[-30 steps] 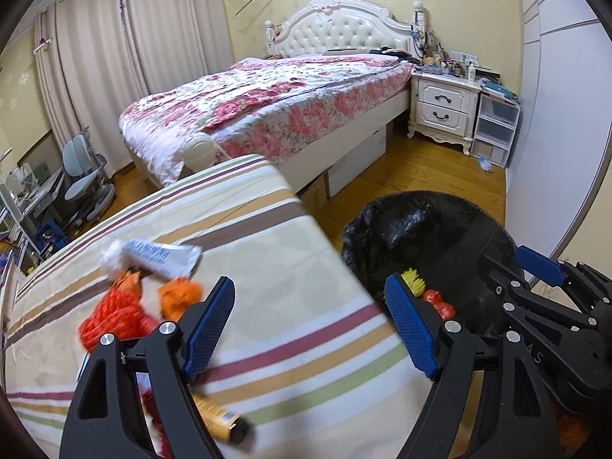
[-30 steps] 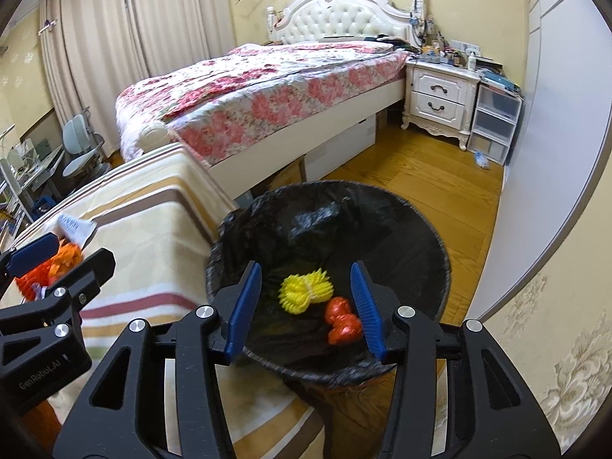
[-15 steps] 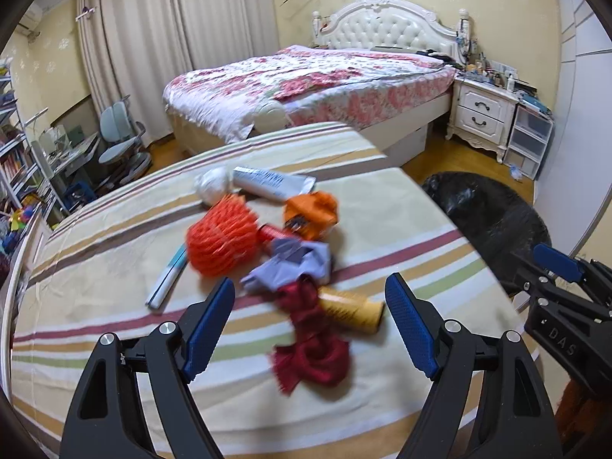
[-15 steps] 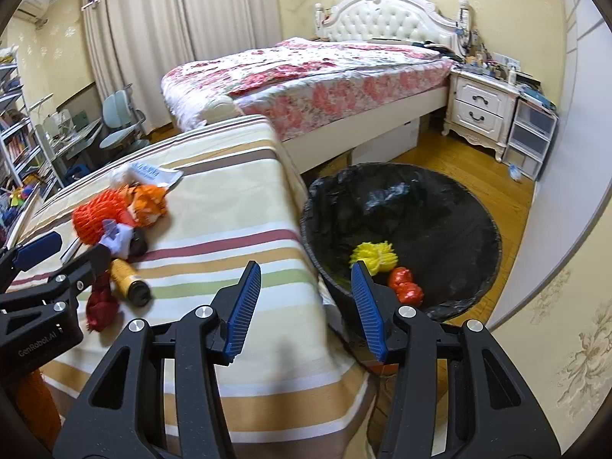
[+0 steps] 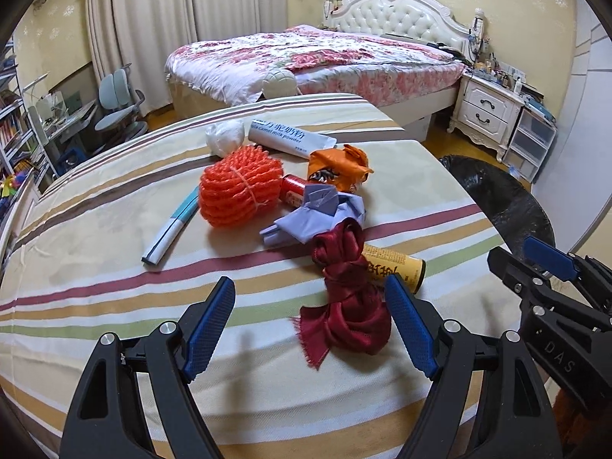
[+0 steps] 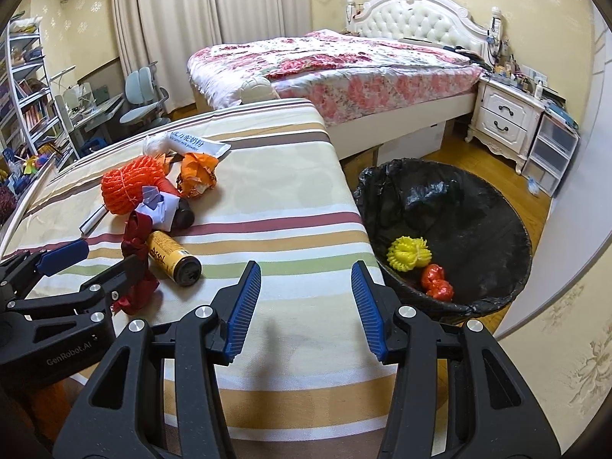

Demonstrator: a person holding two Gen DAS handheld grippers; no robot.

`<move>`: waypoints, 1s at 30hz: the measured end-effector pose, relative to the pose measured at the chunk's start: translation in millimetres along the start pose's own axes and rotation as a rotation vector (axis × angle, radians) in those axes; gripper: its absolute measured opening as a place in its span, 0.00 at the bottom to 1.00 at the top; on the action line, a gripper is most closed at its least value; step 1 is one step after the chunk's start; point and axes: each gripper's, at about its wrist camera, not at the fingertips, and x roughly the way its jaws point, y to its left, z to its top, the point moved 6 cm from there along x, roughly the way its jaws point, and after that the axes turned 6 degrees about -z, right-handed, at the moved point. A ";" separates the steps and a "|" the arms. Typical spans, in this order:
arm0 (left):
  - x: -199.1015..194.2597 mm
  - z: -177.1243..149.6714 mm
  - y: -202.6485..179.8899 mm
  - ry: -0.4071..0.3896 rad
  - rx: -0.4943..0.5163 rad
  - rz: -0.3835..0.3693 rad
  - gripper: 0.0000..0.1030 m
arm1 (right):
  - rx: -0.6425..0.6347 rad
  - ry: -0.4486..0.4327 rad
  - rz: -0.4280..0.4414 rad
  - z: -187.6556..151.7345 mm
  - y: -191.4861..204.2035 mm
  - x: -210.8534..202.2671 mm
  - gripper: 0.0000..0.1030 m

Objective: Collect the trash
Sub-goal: 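Move both open tools back over the trash pile on the bed, then grasp the dark red cloth with the left tool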

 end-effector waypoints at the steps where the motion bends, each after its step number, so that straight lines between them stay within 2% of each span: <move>1: 2.5 -0.3 -0.7 0.004 0.008 0.000 0.65 | -0.002 0.002 0.002 0.6 1.1 0.7 0.47; 2: 4.6 -2.0 -0.3 0.012 0.009 -0.006 0.61 | -0.003 0.002 0.003 0.5 1.7 0.7 0.47; 4: 8.6 -5.3 -0.8 0.032 0.006 -0.039 0.46 | -0.008 0.002 0.004 0.5 3.4 1.4 0.47; 5: 9.6 -7.1 -0.5 0.040 0.003 -0.054 0.44 | -0.010 0.004 0.005 0.9 4.3 2.1 0.47; 9: 8.8 -10.3 -2.3 0.042 0.013 -0.101 0.23 | -0.015 0.009 0.008 2.1 6.6 4.7 0.47; 18: -10.8 -12.6 14.3 0.013 -0.005 -0.087 0.22 | -0.048 0.004 0.035 3.8 23.7 2.6 0.47; 30: -27.0 -26.9 78.2 0.002 -0.098 0.023 0.22 | -0.133 0.005 0.108 9.5 67.9 -0.2 0.47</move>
